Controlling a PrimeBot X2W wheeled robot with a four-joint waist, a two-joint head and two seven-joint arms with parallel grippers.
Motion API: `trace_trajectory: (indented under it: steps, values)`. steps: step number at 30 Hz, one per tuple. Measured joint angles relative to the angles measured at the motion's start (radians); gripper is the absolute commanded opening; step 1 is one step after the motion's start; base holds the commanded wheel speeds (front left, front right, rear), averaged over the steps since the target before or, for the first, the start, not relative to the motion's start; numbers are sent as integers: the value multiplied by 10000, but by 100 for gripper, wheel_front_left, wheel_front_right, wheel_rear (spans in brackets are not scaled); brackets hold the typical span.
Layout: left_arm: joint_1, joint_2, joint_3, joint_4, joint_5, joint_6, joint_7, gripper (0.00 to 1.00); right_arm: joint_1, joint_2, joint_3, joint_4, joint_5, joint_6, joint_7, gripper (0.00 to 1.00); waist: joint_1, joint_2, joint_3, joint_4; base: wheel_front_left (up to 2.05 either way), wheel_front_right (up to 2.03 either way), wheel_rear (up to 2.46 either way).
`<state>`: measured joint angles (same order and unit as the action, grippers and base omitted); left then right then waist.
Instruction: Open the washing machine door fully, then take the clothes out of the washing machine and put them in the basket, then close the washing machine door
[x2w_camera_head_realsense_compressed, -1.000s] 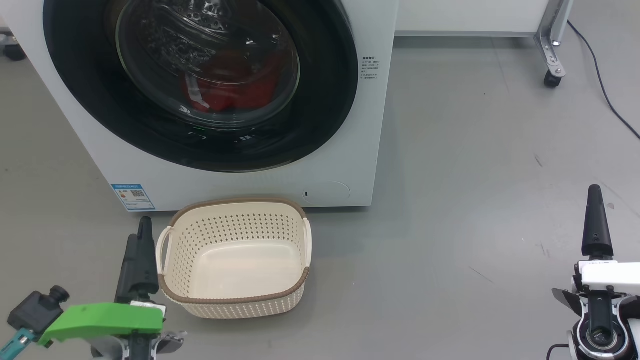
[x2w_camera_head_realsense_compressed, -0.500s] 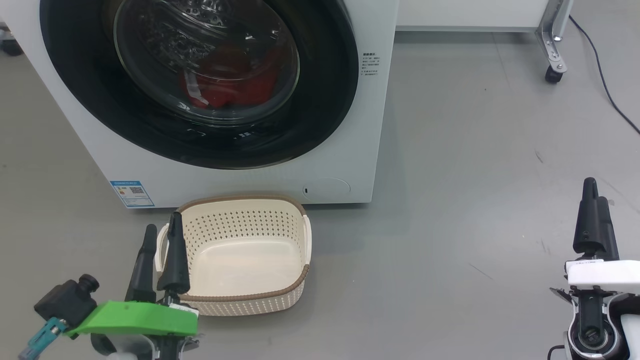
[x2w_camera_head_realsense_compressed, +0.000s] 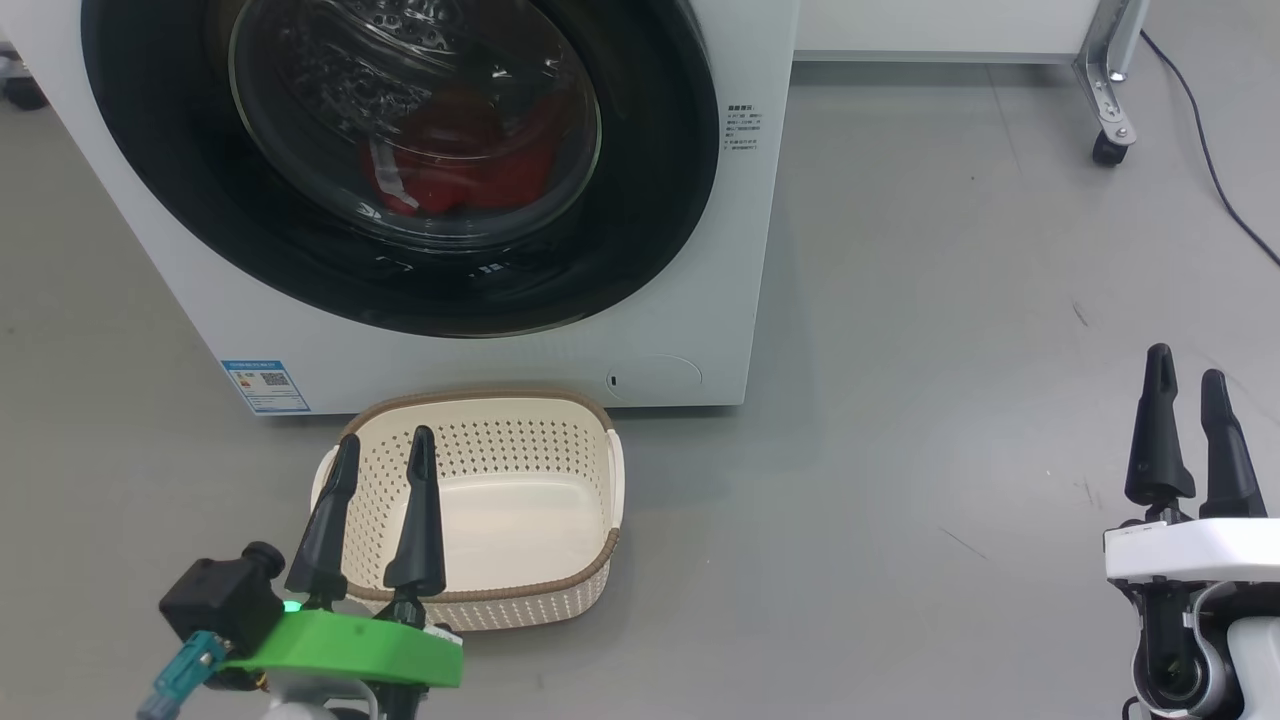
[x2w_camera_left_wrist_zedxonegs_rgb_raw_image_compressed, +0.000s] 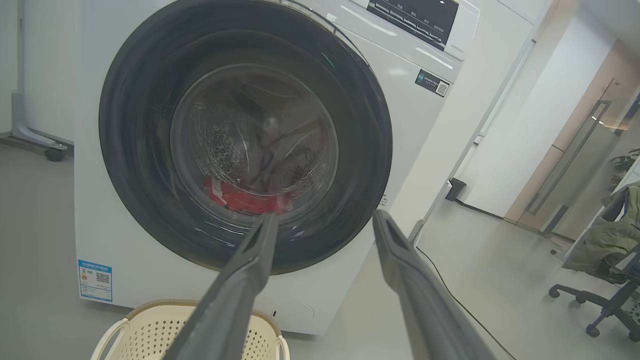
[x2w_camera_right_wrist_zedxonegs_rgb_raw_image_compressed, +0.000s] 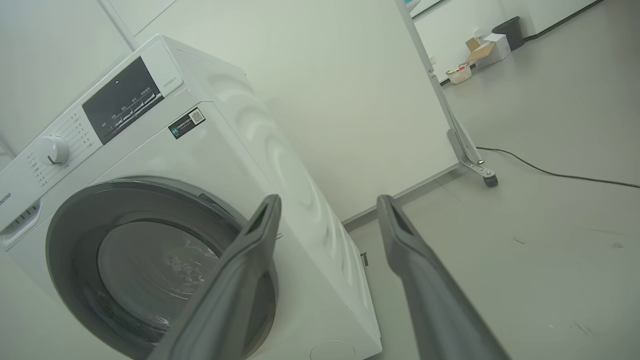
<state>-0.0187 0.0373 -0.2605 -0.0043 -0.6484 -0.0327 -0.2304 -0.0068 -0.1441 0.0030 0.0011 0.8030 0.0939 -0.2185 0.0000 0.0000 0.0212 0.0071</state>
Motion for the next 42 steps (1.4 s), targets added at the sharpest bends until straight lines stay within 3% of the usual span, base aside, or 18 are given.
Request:
trace_trajectory:
  steps: [8,23,27,42]
  values:
    - [-8,29,-353,29,1202,443,-217,100,0,-163,410,113,-1081,-176,-148,100,0,0,-53,-4,0,0,0]
    - [-3,48,-1007,1158,2378,897,-217,100,0,-244,865,846,-1638,-545,128,100,0,0,-145,-45,0,0,0]
    - [-4,50,-1049,1298,2487,984,-217,100,0,-456,1087,1091,-2031,-704,339,100,0,0,-154,-58,0,0,0]
    - [27,54,-1254,2568,2731,1292,-217,100,0,-577,1657,1620,-2564,-792,755,100,0,0,-237,-123,0,0,0]
